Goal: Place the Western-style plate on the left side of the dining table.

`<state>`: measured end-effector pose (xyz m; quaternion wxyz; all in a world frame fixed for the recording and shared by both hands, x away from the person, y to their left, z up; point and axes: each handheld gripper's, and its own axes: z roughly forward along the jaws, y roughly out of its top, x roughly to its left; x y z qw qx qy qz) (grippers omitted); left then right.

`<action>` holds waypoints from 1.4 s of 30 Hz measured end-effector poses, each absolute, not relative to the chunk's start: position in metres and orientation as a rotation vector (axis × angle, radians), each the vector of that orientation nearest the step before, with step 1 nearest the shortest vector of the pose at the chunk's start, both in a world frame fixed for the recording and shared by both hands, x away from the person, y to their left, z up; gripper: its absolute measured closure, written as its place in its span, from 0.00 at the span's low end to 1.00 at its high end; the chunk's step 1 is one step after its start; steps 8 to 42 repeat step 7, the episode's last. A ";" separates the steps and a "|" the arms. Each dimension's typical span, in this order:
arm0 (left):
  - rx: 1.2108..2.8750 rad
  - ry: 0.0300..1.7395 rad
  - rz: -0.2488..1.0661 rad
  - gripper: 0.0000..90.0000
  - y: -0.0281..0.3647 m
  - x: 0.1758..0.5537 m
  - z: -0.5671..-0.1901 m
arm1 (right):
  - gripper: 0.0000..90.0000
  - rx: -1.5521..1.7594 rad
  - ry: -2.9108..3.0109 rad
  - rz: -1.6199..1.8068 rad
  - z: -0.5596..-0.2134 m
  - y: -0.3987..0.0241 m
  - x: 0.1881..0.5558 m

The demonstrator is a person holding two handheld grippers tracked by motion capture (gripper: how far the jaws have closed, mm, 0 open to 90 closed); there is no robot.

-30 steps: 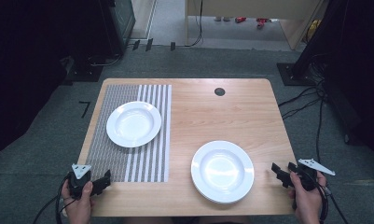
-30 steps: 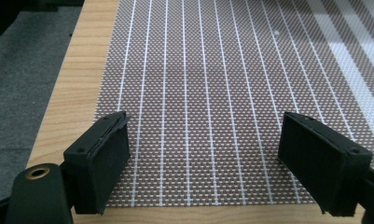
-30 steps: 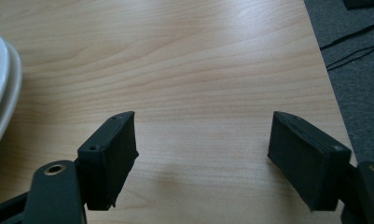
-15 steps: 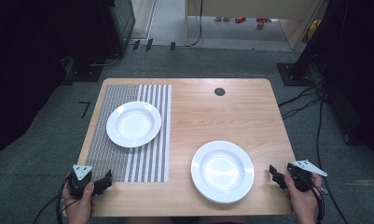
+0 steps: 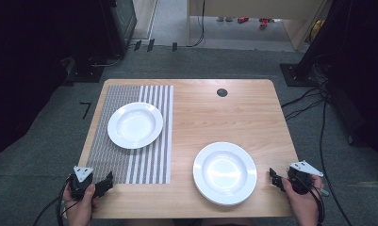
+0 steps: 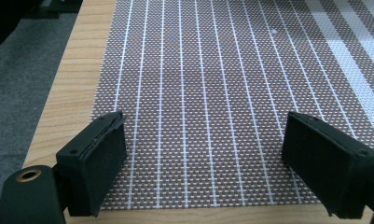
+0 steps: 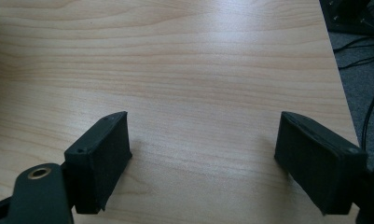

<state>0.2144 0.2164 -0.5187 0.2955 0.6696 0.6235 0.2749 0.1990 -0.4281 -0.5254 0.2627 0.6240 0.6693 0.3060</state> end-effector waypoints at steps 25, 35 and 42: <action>1.782 1.659 0.730 0.15 0.217 0.214 -0.519 | 0.18 1.684 1.818 0.828 -0.525 -0.428 0.199; 1.782 1.659 0.730 0.15 0.217 0.214 -0.519 | 0.18 1.684 1.818 0.828 -0.525 -0.428 0.199; 1.782 1.659 0.730 0.15 0.217 0.214 -0.519 | 0.18 1.684 1.818 0.828 -0.525 -0.428 0.199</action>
